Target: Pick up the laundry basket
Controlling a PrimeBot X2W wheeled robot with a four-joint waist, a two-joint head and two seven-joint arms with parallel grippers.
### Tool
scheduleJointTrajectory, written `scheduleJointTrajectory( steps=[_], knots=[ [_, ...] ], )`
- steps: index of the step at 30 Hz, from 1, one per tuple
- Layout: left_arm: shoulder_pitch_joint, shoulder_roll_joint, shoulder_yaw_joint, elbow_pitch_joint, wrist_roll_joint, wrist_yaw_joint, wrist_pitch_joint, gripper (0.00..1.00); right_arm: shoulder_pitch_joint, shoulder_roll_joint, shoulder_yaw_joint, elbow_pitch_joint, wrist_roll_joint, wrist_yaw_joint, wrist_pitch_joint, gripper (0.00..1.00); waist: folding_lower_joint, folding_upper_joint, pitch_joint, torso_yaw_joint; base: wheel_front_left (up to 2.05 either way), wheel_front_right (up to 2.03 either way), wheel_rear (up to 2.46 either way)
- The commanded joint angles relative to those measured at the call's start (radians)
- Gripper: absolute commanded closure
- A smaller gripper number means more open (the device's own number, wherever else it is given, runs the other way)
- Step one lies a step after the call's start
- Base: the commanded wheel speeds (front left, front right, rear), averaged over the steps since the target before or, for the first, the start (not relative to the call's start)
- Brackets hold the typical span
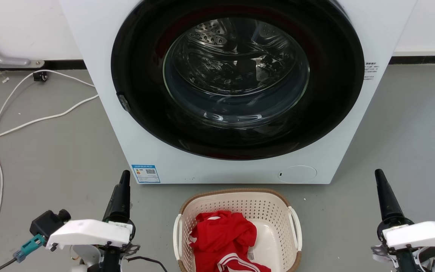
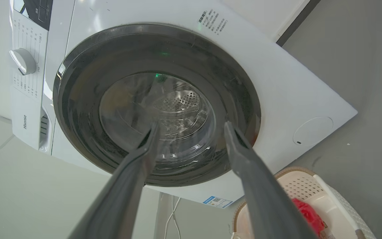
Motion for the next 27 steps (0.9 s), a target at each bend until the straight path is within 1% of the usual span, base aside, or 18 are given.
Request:
scheduleJointTrajectory(
  steps=[1, 13, 27],
  knots=[
    [-0.032, 0.003, -0.012, -0.019, 0.053, 0.007, -0.012, 0.00, -0.007, -0.001, 0.005, -0.025, -0.059, 0.000, -0.012, 0.00, 0.0000, 0.0000, 0.000, 0.001, 0.00, 0.00, 0.00],
    [-0.038, 0.001, -0.054, -0.012, 0.254, 0.029, -0.052, 0.00, 0.010, 0.001, 0.024, -0.033, -0.281, 0.000, -0.053, 0.00, 0.0000, 0.0000, -0.003, 0.005, 0.00, 0.00, 0.00],
    [-0.049, -0.001, -0.091, -0.010, 0.439, 0.057, -0.094, 0.00, 0.017, 0.004, 0.033, -0.041, -0.509, 0.000, -0.092, 0.00, 0.0000, 0.0000, -0.003, 0.009, 0.00, 0.00, 0.00]
  ],
)
